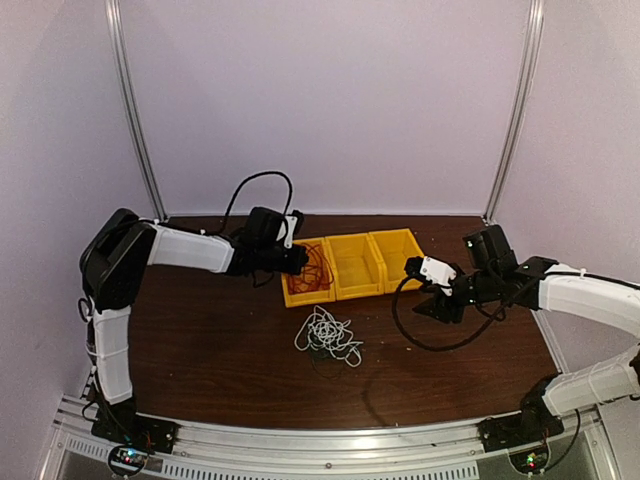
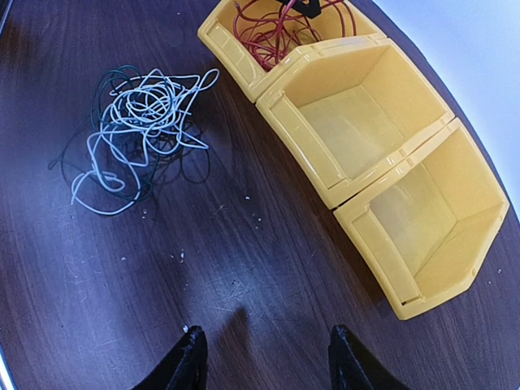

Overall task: Untangle the cables
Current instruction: Place the untangled cable in the bin.

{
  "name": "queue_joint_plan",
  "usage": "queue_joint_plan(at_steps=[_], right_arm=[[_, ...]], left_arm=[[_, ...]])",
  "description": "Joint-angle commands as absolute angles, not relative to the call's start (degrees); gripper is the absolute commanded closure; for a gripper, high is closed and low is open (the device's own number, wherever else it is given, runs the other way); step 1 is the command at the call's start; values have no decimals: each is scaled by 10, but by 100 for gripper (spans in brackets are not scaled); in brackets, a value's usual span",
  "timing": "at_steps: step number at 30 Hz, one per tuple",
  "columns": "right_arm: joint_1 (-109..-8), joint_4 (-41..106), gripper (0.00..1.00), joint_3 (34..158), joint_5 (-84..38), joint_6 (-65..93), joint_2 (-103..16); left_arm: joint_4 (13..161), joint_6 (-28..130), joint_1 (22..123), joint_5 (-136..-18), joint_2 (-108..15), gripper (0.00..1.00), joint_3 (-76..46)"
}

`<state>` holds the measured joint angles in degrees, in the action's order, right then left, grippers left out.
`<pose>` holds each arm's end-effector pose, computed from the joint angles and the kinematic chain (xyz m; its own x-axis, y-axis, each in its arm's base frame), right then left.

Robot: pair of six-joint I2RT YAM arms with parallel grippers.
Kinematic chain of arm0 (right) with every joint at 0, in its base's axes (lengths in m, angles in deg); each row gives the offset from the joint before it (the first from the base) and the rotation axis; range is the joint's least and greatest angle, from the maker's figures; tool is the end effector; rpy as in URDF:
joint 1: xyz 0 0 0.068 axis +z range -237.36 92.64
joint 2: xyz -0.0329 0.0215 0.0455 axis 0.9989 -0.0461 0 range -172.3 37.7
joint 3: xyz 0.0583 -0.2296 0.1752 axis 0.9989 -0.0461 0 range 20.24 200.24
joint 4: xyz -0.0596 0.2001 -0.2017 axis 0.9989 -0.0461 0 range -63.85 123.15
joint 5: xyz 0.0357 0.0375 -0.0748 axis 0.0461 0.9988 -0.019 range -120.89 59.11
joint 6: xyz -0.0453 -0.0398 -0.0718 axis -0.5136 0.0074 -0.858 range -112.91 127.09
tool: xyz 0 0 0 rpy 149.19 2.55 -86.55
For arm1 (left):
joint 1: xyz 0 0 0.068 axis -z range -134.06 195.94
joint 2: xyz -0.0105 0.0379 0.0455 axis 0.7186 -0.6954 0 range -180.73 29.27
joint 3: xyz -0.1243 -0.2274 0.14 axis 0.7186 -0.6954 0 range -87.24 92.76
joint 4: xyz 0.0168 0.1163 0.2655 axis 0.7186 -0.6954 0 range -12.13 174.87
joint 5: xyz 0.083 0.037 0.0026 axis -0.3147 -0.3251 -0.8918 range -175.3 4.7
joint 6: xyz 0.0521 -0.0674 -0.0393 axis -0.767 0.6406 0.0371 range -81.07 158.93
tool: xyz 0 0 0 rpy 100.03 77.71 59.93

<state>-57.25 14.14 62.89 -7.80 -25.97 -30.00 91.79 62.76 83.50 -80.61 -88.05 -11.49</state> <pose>0.2391 0.1768 0.2107 -0.1194 -0.6494 -0.7510 -0.9192 0.3581 -0.1636 0.4140 -0.3271 0.1399 -0.6792 0.0145 -0.7338 0.4226 0.8252 -0.3749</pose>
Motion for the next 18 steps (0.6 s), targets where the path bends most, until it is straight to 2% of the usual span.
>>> queue_joint_plan(at_steps=[1, 2, 5, 11, 18], right_arm=[[-576, 148, 49, 623, -77, -260, -299], [-576, 148, 49, 624, -77, -260, -301], [-576, 150, 49, 626, -74, -256, -302], [-575, 146, 49, 683, -16, -218, -330], [-562, 85, 49, 874, 61, -193, -493]], left_arm=[[936, 646, 833, -824, -903, 100, -71], [928, 645, 833, -829, -909, 98, -62], [901, 641, 833, -841, -911, 82, -39], [828, 607, 833, -887, -888, 63, -8], [725, 561, 833, -927, -808, 52, 3]])
